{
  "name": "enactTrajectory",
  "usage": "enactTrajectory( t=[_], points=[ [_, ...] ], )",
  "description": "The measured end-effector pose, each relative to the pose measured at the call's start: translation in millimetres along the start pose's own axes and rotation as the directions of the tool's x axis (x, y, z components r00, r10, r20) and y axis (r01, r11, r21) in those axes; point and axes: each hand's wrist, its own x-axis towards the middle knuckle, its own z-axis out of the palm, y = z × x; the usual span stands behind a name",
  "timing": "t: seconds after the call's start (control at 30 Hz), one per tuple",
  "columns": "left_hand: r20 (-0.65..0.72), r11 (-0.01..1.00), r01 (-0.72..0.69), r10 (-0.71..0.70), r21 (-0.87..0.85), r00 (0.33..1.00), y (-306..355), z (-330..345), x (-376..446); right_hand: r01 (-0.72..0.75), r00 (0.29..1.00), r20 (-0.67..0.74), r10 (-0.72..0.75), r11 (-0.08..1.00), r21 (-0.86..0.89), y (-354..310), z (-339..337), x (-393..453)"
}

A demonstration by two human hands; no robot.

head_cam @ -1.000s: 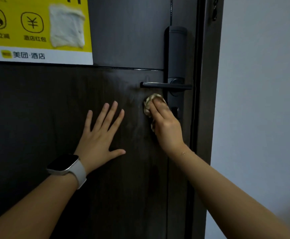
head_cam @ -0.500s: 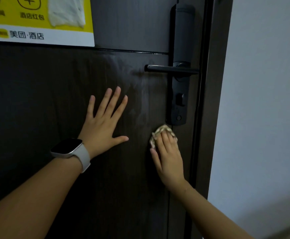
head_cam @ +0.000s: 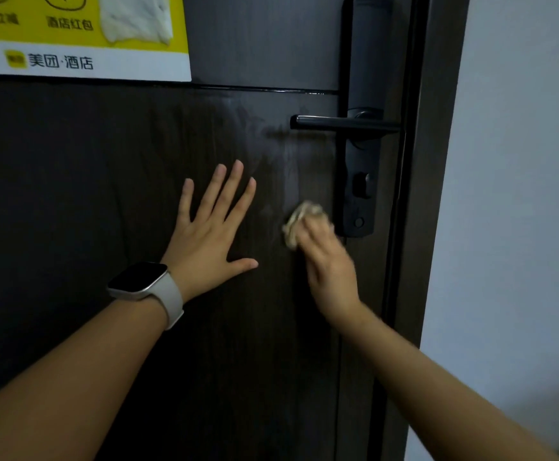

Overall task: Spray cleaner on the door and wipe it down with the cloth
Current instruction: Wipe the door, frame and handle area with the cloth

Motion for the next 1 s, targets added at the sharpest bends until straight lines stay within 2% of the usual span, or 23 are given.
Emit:
enactTrajectory(
  t=[0.07,0.1,0.17,0.23,0.3,0.37,0.43,0.5,0.57,0.67,0.73,0.8,0.83,0.87,0.93,1.0],
  points=[
    [0.0,0.999,-0.01,0.01,-0.046,1.0,-1.0,-2.8,-1.0,-0.091,0.993,-0.076,0.094,0.995,0.043,-7.0,0.4,26.6],
    [-0.004,0.996,-0.023,0.023,-0.082,1.0,-2.1,-4.8,-1.2,-0.074,0.993,-0.084,0.078,0.996,0.053,-10.2,5.4,23.2],
    [0.014,0.99,-0.047,0.049,-0.133,0.999,-5.3,-8.3,-2.8,0.087,0.996,-0.009,-0.087,0.995,0.051,-17.6,17.5,-5.7],
    [0.017,0.989,-0.056,0.059,-0.14,0.998,-8.9,-12.8,-6.9,0.3,0.941,0.149,-0.303,0.953,0.045,-21.2,18.3,-35.9],
    [-0.025,0.992,-0.04,0.037,-0.121,0.999,-11.9,-17.7,-15.2,0.391,0.892,0.223,-0.394,0.918,0.057,-15.1,5.7,-26.0],
    [-0.066,0.994,-0.013,0.006,-0.107,0.998,-14.4,-17.0,-27.6,0.285,0.949,0.123,-0.29,0.957,0.056,-12.9,-4.2,12.7],
    [-0.046,0.995,0.038,-0.042,-0.096,0.998,-19.3,-11.3,-40.8,0.085,0.996,-0.035,-0.084,0.996,0.04,-14.2,-11.9,62.5],
    [0.003,0.989,0.114,-0.114,-0.098,0.993,-26.5,-5.1,-50.1,-0.037,0.989,-0.143,0.046,0.997,0.065,-20.4,-11.0,95.6],
    [0.029,0.984,0.152,-0.15,-0.093,0.988,-33.4,1.0,-53.8,-0.037,0.983,-0.175,0.051,0.996,0.082,-32.2,0.0,95.2],
    [0.027,0.985,0.138,-0.136,-0.098,0.99,-37.8,5.3,-54.4,0.214,0.977,-0.005,-0.214,0.974,0.072,-48.9,19.3,42.0],
    [0.028,0.987,0.118,-0.116,-0.105,0.993,-39.6,5.2,-54.4,0.374,0.909,0.167,-0.382,0.924,0.082,-48.7,23.4,6.6],
    [0.038,0.986,0.102,-0.098,-0.133,0.995,-42.3,4.1,-55.5,0.464,0.844,0.255,-0.472,0.881,0.092,-36.3,14.8,5.8],
    [0.048,0.985,0.092,-0.086,-0.149,0.995,-43.5,2.8,-56.1,0.45,0.856,0.244,-0.455,0.889,0.082,-32.0,9.1,17.4],
    [0.058,0.985,0.08,-0.072,-0.156,0.996,-44.2,0.9,-56.7,0.387,0.901,0.185,-0.393,0.919,0.071,-30.6,4.1,34.0],
    [0.054,0.986,0.071,-0.063,-0.152,0.997,-45.8,-1.7,-59.7,0.2,0.98,0.009,-0.201,0.978,0.06,-32.2,-4.3,79.4],
    [0.027,0.987,0.088,-0.085,-0.136,0.996,-47.8,-2.6,-67.5,0.054,0.993,-0.113,-0.045,0.995,0.078,-44.8,-2.0,116.4]
  ],
)
